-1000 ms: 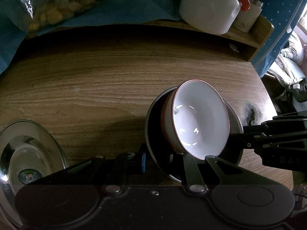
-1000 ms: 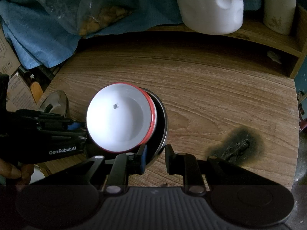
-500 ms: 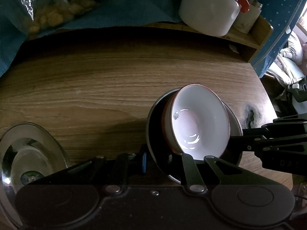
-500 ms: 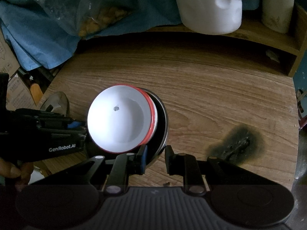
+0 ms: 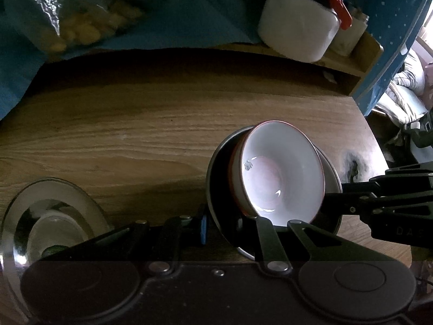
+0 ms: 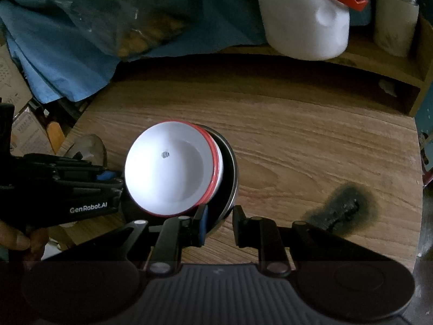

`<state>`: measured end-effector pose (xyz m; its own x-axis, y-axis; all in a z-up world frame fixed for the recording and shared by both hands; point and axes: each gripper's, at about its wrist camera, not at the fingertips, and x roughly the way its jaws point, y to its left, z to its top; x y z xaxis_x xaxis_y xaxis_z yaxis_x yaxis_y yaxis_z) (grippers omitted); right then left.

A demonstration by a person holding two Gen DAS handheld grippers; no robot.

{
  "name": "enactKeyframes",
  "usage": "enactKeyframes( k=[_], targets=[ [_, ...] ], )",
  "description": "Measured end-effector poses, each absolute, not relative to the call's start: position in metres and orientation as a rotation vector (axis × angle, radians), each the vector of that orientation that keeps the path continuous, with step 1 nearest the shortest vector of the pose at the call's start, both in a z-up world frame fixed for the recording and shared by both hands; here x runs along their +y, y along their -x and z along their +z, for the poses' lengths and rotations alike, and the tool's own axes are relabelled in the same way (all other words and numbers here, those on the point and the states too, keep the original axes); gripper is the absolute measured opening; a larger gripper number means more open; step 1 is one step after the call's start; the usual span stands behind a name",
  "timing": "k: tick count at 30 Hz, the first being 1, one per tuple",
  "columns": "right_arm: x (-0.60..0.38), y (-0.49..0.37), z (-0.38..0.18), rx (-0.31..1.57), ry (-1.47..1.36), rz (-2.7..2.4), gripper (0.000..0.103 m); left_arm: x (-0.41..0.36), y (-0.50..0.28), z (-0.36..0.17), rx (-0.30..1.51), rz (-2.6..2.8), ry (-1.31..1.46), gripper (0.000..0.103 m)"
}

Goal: Organize plates and bowls
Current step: 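Lift and carry the nested bowl stack toward the steel plates with both tools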

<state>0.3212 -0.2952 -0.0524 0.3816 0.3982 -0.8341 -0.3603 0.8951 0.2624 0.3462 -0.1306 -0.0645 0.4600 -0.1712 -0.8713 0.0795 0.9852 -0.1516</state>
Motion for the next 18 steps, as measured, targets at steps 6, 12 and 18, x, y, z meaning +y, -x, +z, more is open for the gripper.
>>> enactKeyframes(
  k=[6, 12, 18],
  targets=[
    [-0.287, -0.321, -0.045, 1.062, -0.036, 0.492, 0.022, -0.119, -0.344, -0.059, 1.048, -0.155, 0.121, 0.015],
    [-0.279, -0.322, -0.039, 1.046, -0.028, 0.503, 0.022, -0.111, -0.342, -0.054, 1.026, -0.148, 0.126, 0.015],
    [-0.27, -0.324, -0.036, 1.025, -0.015, 0.526, 0.022, -0.103, -0.34, -0.049, 1.01, -0.13, 0.141, 0.015]
  ],
)
